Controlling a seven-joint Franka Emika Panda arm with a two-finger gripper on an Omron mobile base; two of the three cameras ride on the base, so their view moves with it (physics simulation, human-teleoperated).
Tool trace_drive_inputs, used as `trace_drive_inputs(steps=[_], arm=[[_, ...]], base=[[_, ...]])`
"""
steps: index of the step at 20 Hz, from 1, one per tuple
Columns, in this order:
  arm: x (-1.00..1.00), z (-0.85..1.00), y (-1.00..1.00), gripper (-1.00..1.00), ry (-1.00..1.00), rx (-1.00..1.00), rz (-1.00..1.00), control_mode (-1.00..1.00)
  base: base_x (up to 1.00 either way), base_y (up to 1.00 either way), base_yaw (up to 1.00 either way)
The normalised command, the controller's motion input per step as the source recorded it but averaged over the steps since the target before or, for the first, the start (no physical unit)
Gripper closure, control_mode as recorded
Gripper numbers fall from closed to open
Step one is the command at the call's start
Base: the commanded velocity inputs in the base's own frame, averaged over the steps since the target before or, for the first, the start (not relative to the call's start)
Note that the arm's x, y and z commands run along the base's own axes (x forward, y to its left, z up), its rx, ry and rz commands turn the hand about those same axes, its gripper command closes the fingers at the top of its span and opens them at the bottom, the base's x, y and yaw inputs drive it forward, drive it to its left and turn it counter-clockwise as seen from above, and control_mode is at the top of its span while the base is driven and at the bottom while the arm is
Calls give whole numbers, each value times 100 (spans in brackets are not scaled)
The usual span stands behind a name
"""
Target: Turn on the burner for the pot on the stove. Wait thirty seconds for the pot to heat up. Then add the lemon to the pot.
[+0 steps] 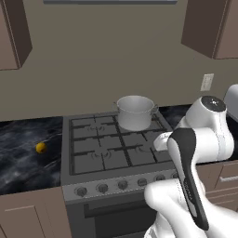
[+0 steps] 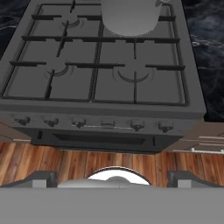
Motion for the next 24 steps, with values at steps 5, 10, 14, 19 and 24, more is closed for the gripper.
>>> trace_drive_inputs(steps=[5,10,14,19,24], arm=[[0,0,0,-100,0,0,0,100],[0,0,0,-100,0,0,0,100],[0,0,0,-100,0,0,0,100],[0,0,0,-100,0,0,0,100],[0,0,0,-100,0,0,0,100]], base=[[-56,0,0],[-31,19,0],[-1,59,-1],[0,74,-4],[9,61,-8]])
